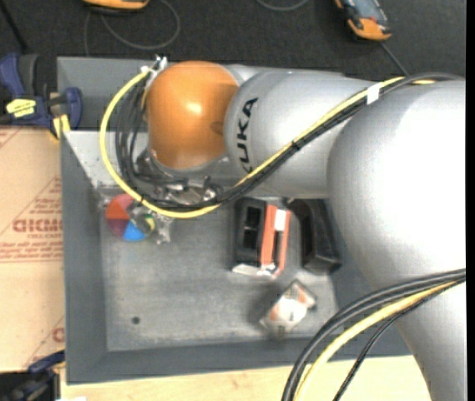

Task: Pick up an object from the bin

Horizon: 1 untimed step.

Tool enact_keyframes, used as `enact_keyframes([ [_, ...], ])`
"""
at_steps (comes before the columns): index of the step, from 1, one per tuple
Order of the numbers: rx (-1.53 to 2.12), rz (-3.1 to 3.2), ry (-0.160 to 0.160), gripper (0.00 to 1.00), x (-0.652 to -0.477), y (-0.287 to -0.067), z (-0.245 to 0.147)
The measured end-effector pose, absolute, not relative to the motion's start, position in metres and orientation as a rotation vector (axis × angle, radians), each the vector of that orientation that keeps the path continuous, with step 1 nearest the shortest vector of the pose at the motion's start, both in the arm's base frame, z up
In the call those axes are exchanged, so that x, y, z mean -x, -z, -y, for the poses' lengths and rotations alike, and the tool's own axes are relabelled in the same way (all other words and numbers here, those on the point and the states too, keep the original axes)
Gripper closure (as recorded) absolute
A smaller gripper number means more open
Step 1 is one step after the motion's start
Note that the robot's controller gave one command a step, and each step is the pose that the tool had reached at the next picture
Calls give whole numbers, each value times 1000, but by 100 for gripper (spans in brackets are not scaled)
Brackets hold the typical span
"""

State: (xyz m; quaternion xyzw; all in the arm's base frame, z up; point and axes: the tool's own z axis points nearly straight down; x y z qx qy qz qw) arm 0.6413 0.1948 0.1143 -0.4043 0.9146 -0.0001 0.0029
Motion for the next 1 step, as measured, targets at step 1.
enact_keyframes([
  [1,1265,-2866,1,100,-642,-123,-195],
])
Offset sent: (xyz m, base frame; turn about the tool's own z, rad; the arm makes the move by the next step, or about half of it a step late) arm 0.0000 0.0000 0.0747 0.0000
